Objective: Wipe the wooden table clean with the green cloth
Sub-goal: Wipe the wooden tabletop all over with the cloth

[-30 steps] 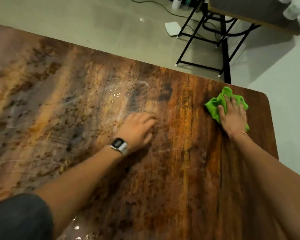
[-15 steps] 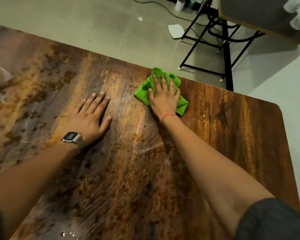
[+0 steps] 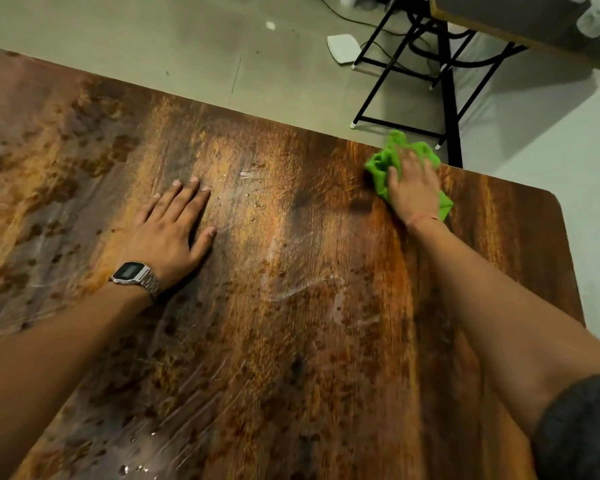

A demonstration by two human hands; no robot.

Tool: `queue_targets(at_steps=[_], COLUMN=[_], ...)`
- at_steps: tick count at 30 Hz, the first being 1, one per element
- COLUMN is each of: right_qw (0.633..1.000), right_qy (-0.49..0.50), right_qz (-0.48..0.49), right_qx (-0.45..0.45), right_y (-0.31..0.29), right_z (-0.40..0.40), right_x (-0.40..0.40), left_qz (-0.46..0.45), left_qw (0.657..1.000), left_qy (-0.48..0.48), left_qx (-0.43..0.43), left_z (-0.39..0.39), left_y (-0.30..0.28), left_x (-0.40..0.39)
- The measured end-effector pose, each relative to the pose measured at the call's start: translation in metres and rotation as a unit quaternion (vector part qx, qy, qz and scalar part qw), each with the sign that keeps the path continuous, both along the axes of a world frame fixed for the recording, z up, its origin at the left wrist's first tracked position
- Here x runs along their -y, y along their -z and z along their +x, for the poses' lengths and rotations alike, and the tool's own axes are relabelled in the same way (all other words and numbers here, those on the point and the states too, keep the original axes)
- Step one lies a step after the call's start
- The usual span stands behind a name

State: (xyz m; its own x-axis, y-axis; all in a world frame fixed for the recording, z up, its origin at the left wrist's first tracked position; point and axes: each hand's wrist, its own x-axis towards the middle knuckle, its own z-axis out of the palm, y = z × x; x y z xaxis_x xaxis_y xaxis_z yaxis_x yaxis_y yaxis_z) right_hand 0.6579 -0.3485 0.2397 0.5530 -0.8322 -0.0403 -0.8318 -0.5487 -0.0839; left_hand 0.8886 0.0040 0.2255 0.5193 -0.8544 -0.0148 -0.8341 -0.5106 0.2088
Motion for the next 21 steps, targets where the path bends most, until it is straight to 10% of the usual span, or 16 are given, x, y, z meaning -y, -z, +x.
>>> queue_targets(at_steps=[11, 21], right_qw=[0.988, 0.948], right_qy=[0.128, -0.316], right_qz=[-0.015, 0.015], right_qx=[0.081, 0.038], right_y=[-0.007, 0.002], right_z=[-0.053, 0.089], right_x=[0.007, -0.178], left_qz=[-0.003, -0.015], left_qw=[1.0, 1.0], left_qy=[-0.003, -0.001], left_qx=[0.017, 0.019], left_z=[-0.001, -0.001], left_y=[0.003, 0.003], left_x=[0.0, 0.0])
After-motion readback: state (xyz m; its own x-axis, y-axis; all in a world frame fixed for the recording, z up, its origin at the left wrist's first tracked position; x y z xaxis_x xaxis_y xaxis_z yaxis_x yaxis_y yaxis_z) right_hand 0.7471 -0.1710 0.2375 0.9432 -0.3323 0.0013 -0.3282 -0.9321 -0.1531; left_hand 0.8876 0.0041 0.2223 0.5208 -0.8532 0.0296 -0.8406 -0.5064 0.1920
